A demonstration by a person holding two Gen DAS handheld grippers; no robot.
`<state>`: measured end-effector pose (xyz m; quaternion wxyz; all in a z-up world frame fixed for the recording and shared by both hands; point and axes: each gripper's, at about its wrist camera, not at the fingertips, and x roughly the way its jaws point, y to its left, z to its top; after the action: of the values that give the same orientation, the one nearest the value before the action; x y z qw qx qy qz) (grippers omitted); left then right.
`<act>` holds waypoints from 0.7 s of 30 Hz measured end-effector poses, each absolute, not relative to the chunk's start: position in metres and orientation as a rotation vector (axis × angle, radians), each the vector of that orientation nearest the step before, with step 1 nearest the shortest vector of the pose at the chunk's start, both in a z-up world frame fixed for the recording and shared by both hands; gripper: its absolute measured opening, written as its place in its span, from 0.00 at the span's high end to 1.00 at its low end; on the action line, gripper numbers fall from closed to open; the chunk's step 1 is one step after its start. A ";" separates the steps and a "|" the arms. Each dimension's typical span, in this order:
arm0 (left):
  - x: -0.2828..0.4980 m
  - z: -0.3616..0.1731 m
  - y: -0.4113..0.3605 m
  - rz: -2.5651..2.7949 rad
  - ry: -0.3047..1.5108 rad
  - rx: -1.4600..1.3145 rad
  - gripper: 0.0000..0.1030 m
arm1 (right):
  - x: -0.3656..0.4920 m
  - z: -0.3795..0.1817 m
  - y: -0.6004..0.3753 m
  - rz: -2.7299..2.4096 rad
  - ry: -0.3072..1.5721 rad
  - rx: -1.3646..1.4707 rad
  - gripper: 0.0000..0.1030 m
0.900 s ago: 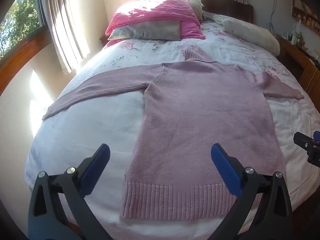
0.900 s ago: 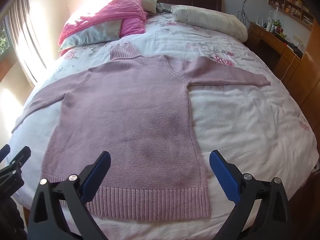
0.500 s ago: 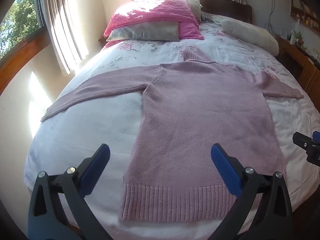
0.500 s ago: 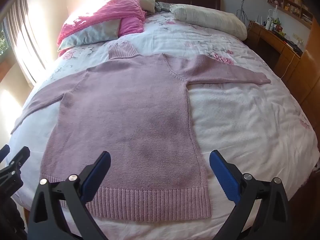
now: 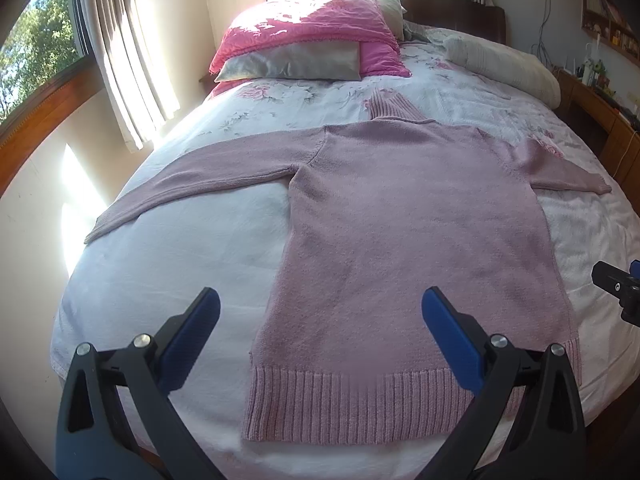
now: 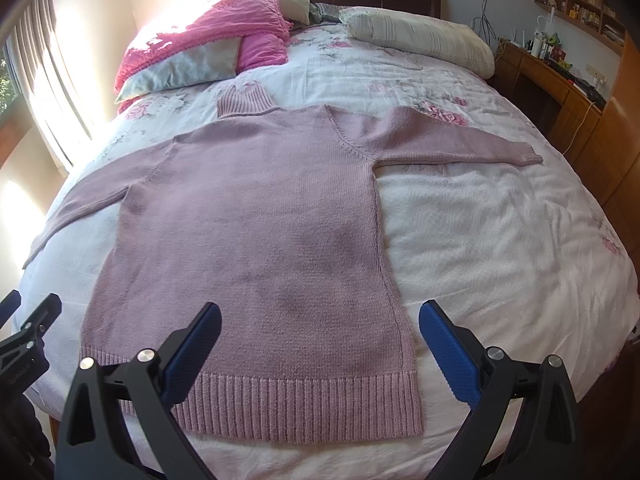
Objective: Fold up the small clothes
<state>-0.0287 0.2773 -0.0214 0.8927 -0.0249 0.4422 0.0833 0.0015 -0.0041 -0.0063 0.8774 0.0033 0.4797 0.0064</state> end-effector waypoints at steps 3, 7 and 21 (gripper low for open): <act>-0.028 -0.022 0.277 0.171 0.919 -0.051 0.03 | 0.001 -0.007 -0.004 0.014 1.001 0.007 0.04; -0.028 -0.023 0.277 0.170 0.921 -0.052 0.03 | 0.001 -0.007 -0.005 0.016 1.001 0.009 0.04; -0.027 -0.027 0.277 0.171 0.927 -0.049 0.03 | 0.002 -0.010 -0.006 0.019 1.007 0.010 0.04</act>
<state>-0.0274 0.2768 -0.0267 0.8907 -0.0236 0.4466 0.0822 0.0022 -0.0056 -0.0097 0.8758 0.0049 0.4826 0.0092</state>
